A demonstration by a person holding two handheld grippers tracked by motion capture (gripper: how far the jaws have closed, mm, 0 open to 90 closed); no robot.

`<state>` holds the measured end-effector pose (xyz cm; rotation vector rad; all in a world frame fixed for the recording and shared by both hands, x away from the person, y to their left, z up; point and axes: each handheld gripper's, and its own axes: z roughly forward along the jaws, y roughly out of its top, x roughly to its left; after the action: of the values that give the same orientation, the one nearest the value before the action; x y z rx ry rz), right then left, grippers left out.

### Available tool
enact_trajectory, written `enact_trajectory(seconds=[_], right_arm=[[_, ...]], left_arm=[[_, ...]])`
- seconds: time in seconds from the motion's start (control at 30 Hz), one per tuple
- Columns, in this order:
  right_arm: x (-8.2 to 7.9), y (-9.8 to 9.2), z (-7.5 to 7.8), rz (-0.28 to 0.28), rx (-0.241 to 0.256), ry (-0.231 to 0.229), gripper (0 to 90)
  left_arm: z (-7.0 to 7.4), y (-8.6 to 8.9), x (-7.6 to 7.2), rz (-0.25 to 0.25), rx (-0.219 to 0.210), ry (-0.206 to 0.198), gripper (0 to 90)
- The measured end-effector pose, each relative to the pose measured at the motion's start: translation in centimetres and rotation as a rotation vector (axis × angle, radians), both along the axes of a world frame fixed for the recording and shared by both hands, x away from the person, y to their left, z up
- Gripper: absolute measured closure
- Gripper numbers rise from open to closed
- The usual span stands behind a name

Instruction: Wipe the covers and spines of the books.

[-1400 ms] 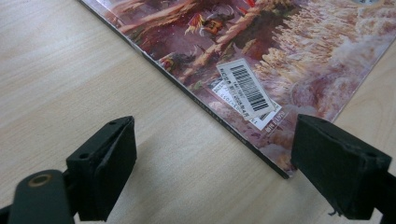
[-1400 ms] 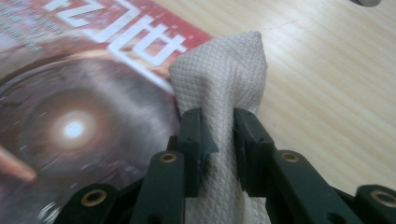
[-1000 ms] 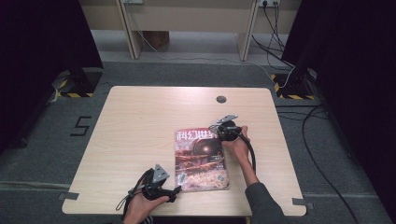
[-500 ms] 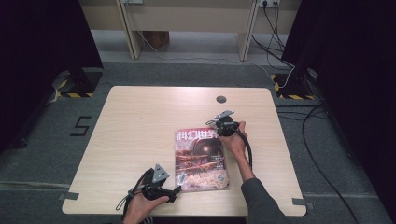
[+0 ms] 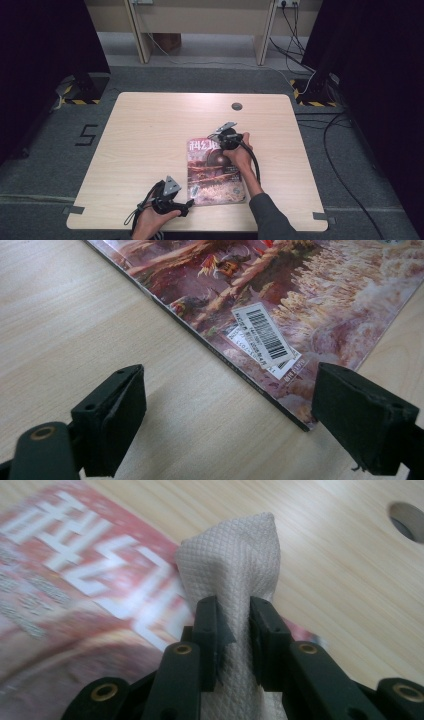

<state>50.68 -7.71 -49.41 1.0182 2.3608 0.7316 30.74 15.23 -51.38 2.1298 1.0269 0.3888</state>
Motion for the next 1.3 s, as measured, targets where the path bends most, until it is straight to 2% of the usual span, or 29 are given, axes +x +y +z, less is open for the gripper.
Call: enact_trajectory(seconds=[0.33,0.47,0.57,0.73,0.93,1.07,1.3], right_arm=[[-0.9,6.2,0.0,0.121,-0.001,0.013,75.8],[-1.5,7.8,0.0,0.169,-0.023,0.003,76.0],[-2.3,8.3,0.0,0.206,-0.027,0.006,76.0],[-3.6,8.0,0.0,0.25,0.02,0.037,75.6],[-4.7,5.8,0.6,0.223,0.115,0.014,75.8],[-5.3,4.4,1.6,0.221,0.15,-0.008,75.8],[-6.3,0.4,3.0,0.189,0.19,-0.051,75.9]], left_arm=[[0.0,0.0,0.0,0.0,-0.001,0.0,13.5],[0.0,0.0,-0.1,-0.001,0.002,-0.004,13.6],[0.0,0.0,0.0,-0.002,0.002,-0.004,13.6],[0.0,0.0,0.0,-0.003,0.002,-0.005,13.6],[0.0,0.1,0.0,-0.002,-0.004,0.002,13.6],[0.0,0.1,0.0,0.0,-0.007,0.005,13.6],[-0.1,0.1,0.1,-0.001,-0.013,0.008,13.6]])
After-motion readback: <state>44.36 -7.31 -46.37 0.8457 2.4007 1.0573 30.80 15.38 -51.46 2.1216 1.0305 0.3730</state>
